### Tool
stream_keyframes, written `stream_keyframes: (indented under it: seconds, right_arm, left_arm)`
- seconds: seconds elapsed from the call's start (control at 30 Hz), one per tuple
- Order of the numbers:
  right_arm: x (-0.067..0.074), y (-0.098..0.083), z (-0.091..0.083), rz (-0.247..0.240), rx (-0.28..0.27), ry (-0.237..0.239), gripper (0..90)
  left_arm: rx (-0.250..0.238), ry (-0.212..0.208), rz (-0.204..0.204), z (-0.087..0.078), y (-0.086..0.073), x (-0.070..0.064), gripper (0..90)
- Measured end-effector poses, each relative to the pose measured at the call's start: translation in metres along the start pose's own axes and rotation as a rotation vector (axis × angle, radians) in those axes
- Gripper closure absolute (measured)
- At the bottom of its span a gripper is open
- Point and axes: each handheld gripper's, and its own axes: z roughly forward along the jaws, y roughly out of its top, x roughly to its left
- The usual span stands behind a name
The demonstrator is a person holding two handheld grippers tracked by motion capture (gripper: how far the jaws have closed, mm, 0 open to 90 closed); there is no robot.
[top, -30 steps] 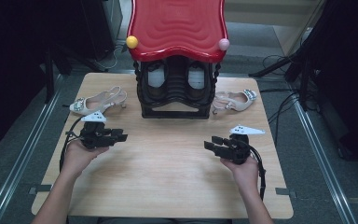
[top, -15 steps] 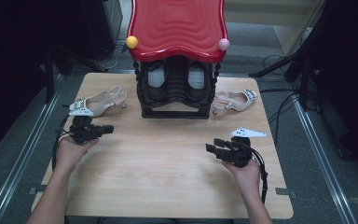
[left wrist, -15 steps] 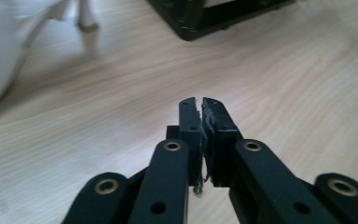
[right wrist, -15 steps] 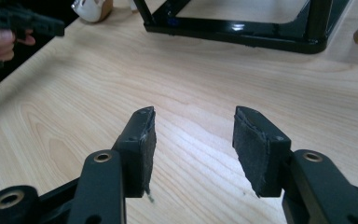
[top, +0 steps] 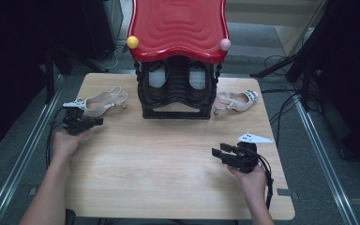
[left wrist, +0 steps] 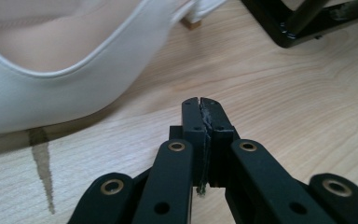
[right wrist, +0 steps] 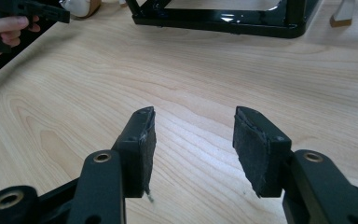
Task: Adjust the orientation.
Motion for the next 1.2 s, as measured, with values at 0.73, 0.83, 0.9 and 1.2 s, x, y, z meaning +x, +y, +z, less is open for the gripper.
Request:
stream_keyframes:
  seconds: [0.73,0.83,0.9,1.2]
  right_arm:
    - [-0.001,-0.008,-0.002,0.018,0.011,-0.023,49.2]
    - [-0.001,-0.008,-0.001,0.016,0.013,-0.023,49.2]
    - [-0.001,-0.009,-0.001,0.017,0.014,-0.023,49.1]
    - [0.000,-0.008,0.001,0.015,0.017,-0.025,49.0]
  left_arm:
    - [-0.006,0.061,-0.057,0.009,0.003,0.038,89.9]
    - [-0.016,0.070,-0.067,0.009,0.003,0.041,90.0]
    - [-0.018,0.083,-0.085,0.007,0.004,0.044,90.0]
    - [-0.046,0.059,-0.119,0.001,0.013,0.036,90.0]
